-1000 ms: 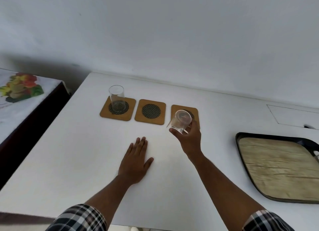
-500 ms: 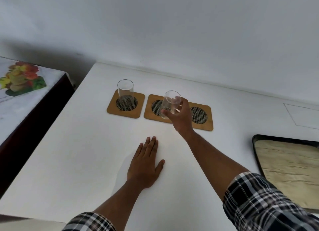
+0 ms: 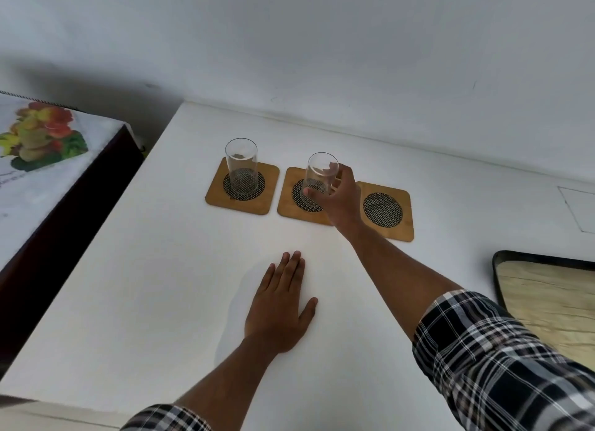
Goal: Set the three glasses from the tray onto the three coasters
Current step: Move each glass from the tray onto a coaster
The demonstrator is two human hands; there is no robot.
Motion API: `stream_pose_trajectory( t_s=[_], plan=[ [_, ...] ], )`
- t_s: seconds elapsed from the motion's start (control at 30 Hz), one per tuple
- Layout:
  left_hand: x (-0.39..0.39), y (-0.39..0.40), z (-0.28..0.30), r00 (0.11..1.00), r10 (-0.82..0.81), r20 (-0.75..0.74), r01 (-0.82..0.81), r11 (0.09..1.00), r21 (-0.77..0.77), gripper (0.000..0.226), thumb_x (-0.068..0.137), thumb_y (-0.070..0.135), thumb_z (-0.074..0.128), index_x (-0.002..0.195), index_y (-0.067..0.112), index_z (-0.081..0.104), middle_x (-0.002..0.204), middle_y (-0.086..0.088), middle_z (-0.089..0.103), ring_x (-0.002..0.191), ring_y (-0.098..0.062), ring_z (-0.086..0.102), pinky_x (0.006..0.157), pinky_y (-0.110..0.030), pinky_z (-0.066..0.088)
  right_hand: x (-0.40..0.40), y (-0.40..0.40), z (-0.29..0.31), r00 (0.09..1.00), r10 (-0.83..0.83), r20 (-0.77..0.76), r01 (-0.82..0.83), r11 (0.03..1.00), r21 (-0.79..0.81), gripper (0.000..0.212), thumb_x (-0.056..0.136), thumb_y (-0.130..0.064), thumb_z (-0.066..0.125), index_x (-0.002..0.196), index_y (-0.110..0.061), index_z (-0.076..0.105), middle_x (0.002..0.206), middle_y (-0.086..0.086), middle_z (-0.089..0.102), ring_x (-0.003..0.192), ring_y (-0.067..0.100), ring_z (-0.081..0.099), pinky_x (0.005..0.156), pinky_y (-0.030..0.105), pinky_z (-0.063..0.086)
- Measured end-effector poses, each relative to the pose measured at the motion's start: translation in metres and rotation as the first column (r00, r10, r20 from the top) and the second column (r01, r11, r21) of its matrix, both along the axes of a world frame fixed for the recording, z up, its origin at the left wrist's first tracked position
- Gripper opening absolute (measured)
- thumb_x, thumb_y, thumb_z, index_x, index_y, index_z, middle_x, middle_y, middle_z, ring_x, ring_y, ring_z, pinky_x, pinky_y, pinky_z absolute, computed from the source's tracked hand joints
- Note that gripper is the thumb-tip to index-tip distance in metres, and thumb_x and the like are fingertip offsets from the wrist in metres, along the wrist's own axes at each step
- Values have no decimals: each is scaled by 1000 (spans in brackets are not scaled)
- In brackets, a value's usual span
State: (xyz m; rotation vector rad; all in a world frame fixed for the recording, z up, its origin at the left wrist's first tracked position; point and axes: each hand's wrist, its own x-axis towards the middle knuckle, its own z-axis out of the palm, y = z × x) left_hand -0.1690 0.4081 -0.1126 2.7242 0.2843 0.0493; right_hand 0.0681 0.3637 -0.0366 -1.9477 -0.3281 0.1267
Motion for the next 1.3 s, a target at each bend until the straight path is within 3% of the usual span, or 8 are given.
stream_pose_trajectory(
  t_s=[0.1,0.23,0.33,0.47,0.73,0.93,1.13,1.3],
  plan=[
    [0,0,1,1000,2,-2,-2,1000,-2,77,99,63,20,160,23,-6,170,7,-6,154,-9,-13,127,-40,13,2,1,-2,1000,6,-1,-6,1000,-12,82,65,-29,100,132,-11,57,118,-5,66,116,14,65,97,22,55],
    [0,-1,3,1000,-2,-9,2,1000,-5,77,99,63,20,160,23,-6,170,7,-7,154,-9,-14,127,-40,13,1,3,-4,1000,-1,-9,1,1000,-17,85,64,-31,100,133,-10,57,119,-7,64,114,10,63,97,21,55],
    [0,-1,5,1000,-2,-18,2,1000,-8,77,99,64,18,160,23,-6,170,7,-7,154,-9,-14,127,-40,12,0,4,-4,1000,-5,-15,5,1000,-28,86,65,-34,100,135,-10,56,120,-8,63,116,11,62,101,32,57],
    [0,-2,7,1000,-6,-19,6,1000,-6,77,99,64,19,160,23,-7,169,7,-8,154,-9,-15,127,-40,11,0,5,-2,1000,-1,-11,1,999,-36,87,66,-34,99,136,-9,55,120,-8,63,117,10,61,103,34,57],
    [-1,-1,6,999,-3,-34,2,1000,-9,78,98,65,16,159,24,-8,169,8,-10,153,-9,-16,127,-41,11,-3,7,4,1000,3,-23,-4,998,-55,88,67,-29,99,138,-6,53,137,7,66,128,21,63,107,42,55],
    [-1,-1,5,1000,-5,-15,5,1000,-8,77,99,64,18,160,23,-5,170,7,-6,154,-9,-13,127,-40,12,-5,6,6,1000,16,-27,-18,998,-68,90,68,-28,99,141,-7,50,141,7,63,130,21,61,109,42,53],
    [0,-1,4,1000,-15,-12,15,1000,2,77,99,64,18,160,22,-5,170,6,-7,154,-9,-14,127,-40,11,-10,-6,10,1000,0,-21,-2,999,-48,106,62,-34,101,148,-12,44,148,6,56,136,18,56,110,30,48],
    [0,-2,1,1000,-20,-20,21,999,34,77,99,64,15,160,21,-5,170,4,-6,154,-11,-14,127,-40,10,-21,-33,9,1000,1,-30,-2,999,-41,110,62,-39,100,151,-13,42,150,9,55,137,20,54,110,35,48]
  ],
)
